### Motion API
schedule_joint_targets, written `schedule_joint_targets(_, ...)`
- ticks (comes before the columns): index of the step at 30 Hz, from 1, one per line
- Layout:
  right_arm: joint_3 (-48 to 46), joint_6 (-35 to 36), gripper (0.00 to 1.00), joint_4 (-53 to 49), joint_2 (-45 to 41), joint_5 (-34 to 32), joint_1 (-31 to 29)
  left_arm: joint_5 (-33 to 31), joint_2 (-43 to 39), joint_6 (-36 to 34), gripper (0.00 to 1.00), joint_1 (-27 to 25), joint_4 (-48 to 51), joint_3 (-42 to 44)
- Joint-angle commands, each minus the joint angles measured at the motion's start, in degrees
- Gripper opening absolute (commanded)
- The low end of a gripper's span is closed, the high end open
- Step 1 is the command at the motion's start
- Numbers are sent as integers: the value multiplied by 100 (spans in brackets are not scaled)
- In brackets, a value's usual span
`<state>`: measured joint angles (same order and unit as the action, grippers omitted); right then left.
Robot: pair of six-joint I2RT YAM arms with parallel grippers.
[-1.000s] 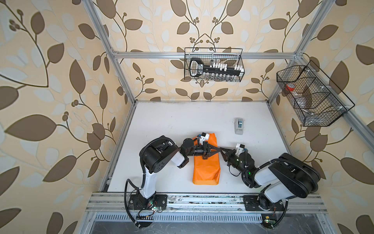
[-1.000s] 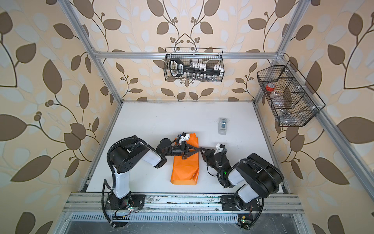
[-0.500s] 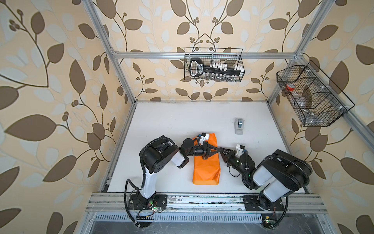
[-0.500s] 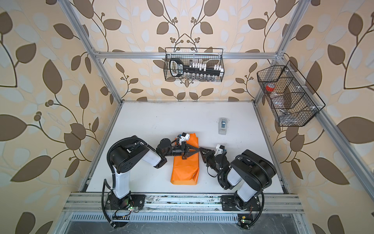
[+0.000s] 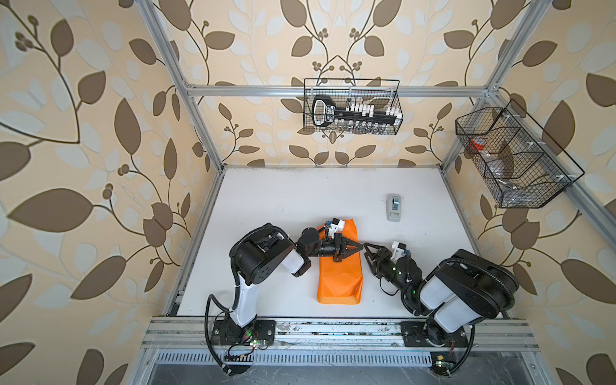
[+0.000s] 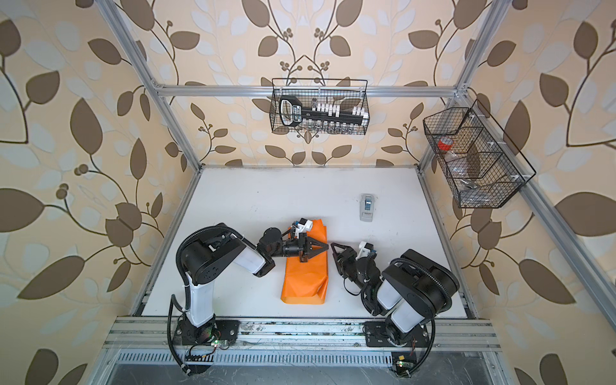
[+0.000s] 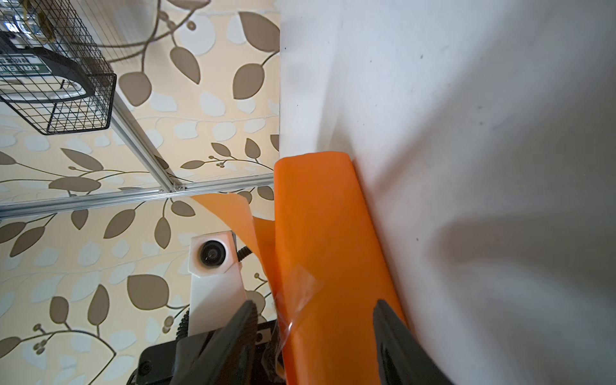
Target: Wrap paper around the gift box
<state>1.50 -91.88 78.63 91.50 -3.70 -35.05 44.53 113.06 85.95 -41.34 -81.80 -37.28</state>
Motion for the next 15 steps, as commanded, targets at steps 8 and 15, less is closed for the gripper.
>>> schedule_joint_targets(8,277,953,42,-2875,-1634,269,141,-41,31,44,0,-67,-23,116)
schedule_joint_targets(15,514,2279,12,-5364,-3549,-25,250,-68,39,40,0,-71,-25,120)
